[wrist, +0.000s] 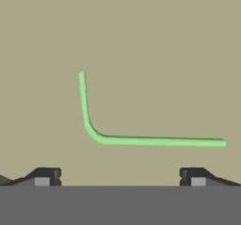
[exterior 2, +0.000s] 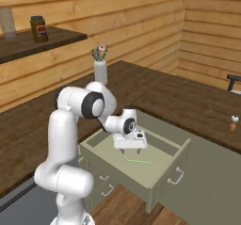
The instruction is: Take a straw from the drawer in front and place it inside the glass cup on the dining counter.
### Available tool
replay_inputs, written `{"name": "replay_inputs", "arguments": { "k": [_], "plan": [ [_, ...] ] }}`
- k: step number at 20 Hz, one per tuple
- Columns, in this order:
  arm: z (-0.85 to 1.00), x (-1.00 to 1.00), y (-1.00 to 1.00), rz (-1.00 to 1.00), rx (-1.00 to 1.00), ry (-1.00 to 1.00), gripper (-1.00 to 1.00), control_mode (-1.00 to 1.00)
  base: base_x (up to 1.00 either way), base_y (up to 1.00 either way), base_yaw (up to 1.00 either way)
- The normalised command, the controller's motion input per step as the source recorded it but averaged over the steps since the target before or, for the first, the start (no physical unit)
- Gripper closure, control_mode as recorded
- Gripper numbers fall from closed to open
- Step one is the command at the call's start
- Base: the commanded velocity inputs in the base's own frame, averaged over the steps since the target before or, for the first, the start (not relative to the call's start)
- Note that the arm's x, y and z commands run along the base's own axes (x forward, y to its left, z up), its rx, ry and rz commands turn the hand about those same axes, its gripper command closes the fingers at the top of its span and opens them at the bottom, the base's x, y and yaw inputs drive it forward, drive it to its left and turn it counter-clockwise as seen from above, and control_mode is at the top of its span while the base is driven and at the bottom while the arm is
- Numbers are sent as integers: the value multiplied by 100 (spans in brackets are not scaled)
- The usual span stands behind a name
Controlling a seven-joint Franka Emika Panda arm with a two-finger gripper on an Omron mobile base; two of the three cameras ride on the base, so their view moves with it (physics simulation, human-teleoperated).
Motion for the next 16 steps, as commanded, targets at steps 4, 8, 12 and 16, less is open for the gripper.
{"name": "replay_inputs", "arguments": {
  "k": [4,8,12,16],
  "plan": [
    [-36,45,-1,9,11,4,-100,-100,0,0,0],
    [-45,10,-1,5,12,0,-100,-100,0,0,0],
    [-59,-19,0,4,5,-4,-100,-100,0,0,0],
    [-30,-56,3,0,0,-15,-100,-100,0,0,0]
  ]
}}
